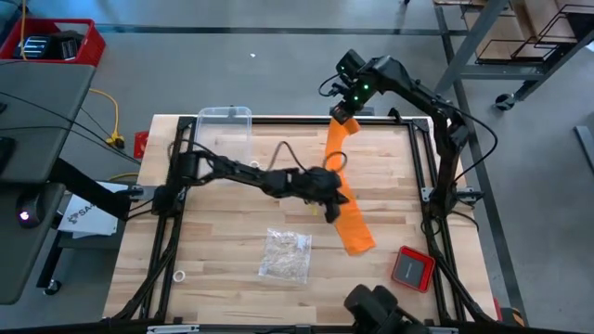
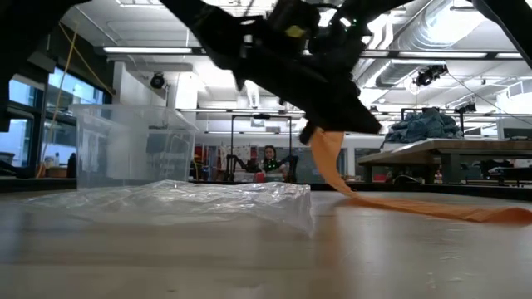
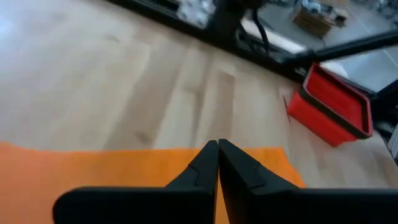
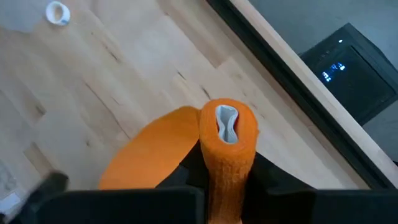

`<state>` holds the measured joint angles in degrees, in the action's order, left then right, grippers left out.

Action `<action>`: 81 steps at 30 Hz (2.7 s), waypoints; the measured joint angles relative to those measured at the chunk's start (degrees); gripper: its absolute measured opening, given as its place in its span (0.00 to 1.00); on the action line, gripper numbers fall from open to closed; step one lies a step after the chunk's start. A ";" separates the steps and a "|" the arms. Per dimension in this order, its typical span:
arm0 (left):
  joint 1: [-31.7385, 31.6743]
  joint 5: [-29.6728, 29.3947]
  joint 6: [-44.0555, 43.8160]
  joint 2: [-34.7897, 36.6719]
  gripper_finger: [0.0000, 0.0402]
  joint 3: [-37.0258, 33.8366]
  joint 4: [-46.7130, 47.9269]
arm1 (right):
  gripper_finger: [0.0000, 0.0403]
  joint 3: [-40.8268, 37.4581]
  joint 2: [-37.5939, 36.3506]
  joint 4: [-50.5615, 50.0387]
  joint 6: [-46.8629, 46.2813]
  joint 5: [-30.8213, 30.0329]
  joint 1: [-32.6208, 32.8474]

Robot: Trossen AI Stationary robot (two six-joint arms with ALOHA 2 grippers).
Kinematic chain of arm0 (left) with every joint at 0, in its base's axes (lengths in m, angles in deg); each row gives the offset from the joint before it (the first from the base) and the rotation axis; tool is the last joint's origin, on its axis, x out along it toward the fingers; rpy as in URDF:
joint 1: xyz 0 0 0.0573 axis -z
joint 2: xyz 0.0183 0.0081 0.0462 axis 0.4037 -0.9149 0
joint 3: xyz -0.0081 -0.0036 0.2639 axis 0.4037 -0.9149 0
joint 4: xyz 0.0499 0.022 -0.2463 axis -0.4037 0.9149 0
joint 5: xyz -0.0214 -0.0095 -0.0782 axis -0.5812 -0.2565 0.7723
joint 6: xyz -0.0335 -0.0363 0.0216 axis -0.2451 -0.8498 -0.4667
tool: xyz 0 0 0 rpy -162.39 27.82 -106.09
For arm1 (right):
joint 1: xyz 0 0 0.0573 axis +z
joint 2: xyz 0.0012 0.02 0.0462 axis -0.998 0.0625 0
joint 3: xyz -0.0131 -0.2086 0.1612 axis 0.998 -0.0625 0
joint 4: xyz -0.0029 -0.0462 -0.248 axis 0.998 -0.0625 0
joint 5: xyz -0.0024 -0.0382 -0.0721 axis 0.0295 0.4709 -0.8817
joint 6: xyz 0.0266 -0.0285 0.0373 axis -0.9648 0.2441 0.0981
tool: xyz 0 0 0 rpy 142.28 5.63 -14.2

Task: Roll bandage
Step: Roll the orange bandage

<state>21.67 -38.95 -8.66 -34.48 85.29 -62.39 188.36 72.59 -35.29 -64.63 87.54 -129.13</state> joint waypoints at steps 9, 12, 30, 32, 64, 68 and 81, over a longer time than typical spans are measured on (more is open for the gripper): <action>3.52 0.80 -1.93 -7.72 0.00 7.15 7.06 | 0.08 0.00 0.00 -0.25 0.80 0.00 -2.06; 3.81 1.22 -4.94 -9.59 0.00 7.15 5.64 | 0.08 0.00 0.00 -0.23 0.90 0.00 -2.73; 5.89 7.11 -7.13 -12.53 0.00 7.50 10.92 | 0.08 0.02 -0.09 -3.48 3.37 -5.64 -6.06; 5.89 7.91 -6.99 -12.39 0.00 7.50 12.79 | 0.08 0.02 -0.09 -4.36 3.40 -7.52 -6.91; -8.61 7.95 15.32 9.38 0.00 -13.16 40.51 | 0.08 -1.44 -0.15 -17.19 0.88 -6.44 -7.45; -8.47 9.76 13.40 15.55 0.00 -21.17 41.28 | 0.08 -7.71 -0.15 -17.19 0.00 -5.10 -5.82; -5.21 10.74 5.79 38.25 0.00 -42.50 45.08 | 0.08 -31.71 -4.94 -10.62 -4.70 1.76 2.66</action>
<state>16.46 -28.20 -2.87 3.77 42.79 -17.31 156.65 67.65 -45.91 -69.34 89.30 -126.47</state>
